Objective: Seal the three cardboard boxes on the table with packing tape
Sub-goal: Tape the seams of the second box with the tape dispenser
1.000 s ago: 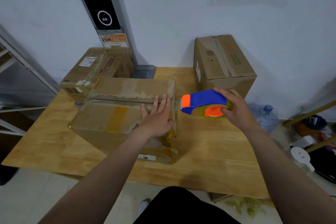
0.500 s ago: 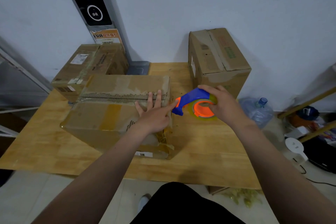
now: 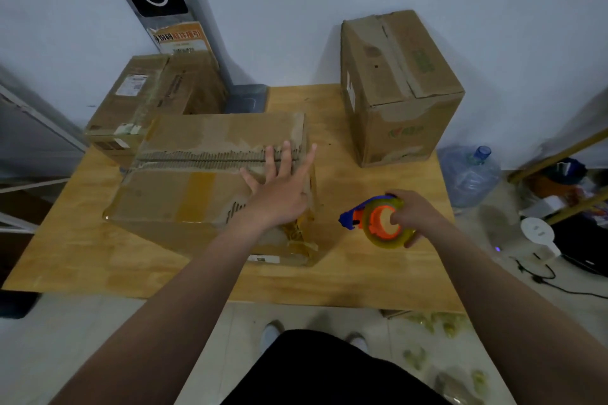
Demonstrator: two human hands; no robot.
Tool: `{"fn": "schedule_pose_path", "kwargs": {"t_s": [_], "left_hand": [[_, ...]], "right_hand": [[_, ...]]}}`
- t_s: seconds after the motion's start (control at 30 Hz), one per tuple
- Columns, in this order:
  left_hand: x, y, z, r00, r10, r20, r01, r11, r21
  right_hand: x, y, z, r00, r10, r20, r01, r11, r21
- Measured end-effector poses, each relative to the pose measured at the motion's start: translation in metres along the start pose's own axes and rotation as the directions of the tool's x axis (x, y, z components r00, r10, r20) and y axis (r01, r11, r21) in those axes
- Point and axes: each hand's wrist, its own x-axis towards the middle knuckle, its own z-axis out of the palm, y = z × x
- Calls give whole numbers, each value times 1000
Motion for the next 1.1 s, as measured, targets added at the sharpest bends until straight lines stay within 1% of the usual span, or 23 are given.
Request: {"fn": "schedule_pose_path", "kwargs": {"t_s": [0.1,0.2,0.3,0.37,0.47,0.57,0.6,0.63,0.7,0.77,0.83,0.9,0.97,1.03,1.1], "left_hand": [[1,-1,1,1000,-12,-6,12,1000,-9],[2,-1,2,1000,-24,-15,24,999,-24],[3,-1,3,999,-26,-20,25,999,-33],[4,-1,3,999,-28,-23,27,999,-36],[4,-1,3,999,-27,-24,26,999,-44],[3,-4,1,999,-23,-41,19,994,-106],[2,-5,-1,999,-17,-49,10,991,-135],[0,-8,-2,998,-6,-58,-3,986,-165],[-4,-17,-5,996,18,-93,-39,973,-229],[-6,-34,-7,988,45,-147,-86,955,-283],[-8,-56,-9,979,79,-188,-131,950,-284],[-9,-78,-12,978,84,-193,-134,956,-262],[-11,-99,-16,979,73,-190,-122,959,-257],[-13,-121,-22,981,71,-180,-115,963,-245],[-14,-143,-27,985,69,-156,-102,970,-220]], "right_hand": [[12,17,14,992,99,84,-103,993,49],[23,31,26,980,155,127,-163,985,53],[30,38,36,973,199,118,-208,976,69],[32,41,42,979,186,80,-190,980,55],[28,35,42,993,120,18,-120,993,22],[17,13,32,998,55,13,-55,998,-15],[14,4,28,1000,10,3,-10,999,-39],[11,-5,25,998,-65,-17,64,996,-66],[3,-25,21,975,-214,-61,206,971,-121],[-6,-50,18,953,-284,-106,268,952,-147],[-16,-77,19,926,-353,-135,332,930,-159],[-25,-104,24,888,-434,-149,403,893,-198],[-34,-130,32,857,-491,-157,442,856,-267],[-43,-154,43,836,-525,-158,451,822,-349],[-51,-176,59,802,-580,-146,473,764,-440]]}}
